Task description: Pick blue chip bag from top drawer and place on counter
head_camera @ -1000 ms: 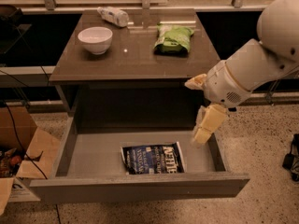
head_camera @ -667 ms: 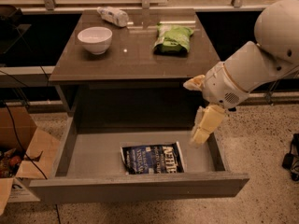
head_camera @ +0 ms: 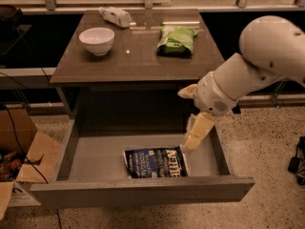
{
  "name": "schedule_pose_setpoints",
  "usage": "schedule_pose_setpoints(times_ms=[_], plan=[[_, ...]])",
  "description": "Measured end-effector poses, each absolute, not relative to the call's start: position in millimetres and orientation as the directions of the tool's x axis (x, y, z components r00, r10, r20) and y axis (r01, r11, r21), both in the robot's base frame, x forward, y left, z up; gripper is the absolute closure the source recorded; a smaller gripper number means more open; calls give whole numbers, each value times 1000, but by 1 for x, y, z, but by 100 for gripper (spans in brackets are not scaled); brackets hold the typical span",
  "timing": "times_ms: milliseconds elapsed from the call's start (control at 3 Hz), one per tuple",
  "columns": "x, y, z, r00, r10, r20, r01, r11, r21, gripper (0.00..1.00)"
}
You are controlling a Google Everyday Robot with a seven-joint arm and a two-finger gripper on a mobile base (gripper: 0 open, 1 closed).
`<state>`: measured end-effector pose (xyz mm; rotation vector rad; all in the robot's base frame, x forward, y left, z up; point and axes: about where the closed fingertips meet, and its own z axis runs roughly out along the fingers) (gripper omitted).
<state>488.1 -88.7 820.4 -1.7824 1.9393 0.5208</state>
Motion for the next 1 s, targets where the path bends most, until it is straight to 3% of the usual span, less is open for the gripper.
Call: schedule_pose_setpoints(times_ms=[1000], plan=[[508,-36,702,-53,-782,-621,-998,18,62,0]])
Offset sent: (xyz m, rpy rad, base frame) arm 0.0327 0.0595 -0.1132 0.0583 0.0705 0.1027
